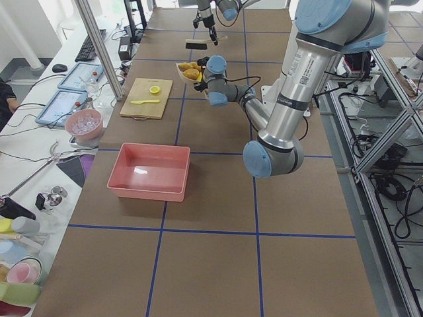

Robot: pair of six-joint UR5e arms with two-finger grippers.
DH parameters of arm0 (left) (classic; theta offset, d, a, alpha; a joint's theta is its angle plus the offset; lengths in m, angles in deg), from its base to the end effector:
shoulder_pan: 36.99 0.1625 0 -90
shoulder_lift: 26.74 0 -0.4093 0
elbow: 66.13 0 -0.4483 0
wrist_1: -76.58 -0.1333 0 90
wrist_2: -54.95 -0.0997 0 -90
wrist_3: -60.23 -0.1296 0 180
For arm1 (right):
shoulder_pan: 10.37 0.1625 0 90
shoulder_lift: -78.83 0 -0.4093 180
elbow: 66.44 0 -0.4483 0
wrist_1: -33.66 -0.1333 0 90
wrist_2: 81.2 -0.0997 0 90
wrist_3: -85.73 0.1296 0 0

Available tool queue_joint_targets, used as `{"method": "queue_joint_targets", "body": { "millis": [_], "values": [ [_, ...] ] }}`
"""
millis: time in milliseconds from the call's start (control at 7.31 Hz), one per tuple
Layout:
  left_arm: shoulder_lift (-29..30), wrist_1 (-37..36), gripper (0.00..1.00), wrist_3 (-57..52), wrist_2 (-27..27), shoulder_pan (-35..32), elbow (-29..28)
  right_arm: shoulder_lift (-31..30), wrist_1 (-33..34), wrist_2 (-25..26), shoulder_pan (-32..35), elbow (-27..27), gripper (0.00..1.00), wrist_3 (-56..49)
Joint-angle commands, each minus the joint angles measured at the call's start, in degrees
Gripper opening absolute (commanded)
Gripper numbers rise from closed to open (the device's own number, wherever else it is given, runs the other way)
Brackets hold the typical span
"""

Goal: Sweep and dump trash into bin
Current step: 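Lift the dustpan toward the pink bin with the left gripper while the right withdraws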

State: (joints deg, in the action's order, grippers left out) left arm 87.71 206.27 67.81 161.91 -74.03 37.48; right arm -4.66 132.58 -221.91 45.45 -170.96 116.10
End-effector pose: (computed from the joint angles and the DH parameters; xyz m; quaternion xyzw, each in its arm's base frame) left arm 0.4730 -0.4766 0.1876 0.4783 0.4121 0.3824 0.6747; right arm -0.2983 -0.4980 0.4676 -0.1468 -0.4109 -0.0750 0.8966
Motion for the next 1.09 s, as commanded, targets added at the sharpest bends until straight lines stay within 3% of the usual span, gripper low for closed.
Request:
{"method": "queue_joint_targets", "body": {
  "millis": [0,274,547,958],
  "values": [
    [-2.4,-0.9,0.00,5.1,-5.7,-3.9,4.0,-0.5,9.3,4.5,1.7,1.6,0.00,-9.8],
    [-5.2,-5.5,0.00,5.2,-5.2,-10.2,7.5,-0.8,11.8,7.5,2.4,2.6,0.00,-13.6],
    [-11.0,-7.4,0.00,5.2,3.9,-17.6,11.2,-1.9,11.3,7.6,2.4,4.5,0.00,-13.1],
    [-18.5,-6.6,0.00,5.3,16.7,-26.8,11.7,-3.0,11.1,6.8,2.9,4.0,0.00,-12.4]
  ]
}}
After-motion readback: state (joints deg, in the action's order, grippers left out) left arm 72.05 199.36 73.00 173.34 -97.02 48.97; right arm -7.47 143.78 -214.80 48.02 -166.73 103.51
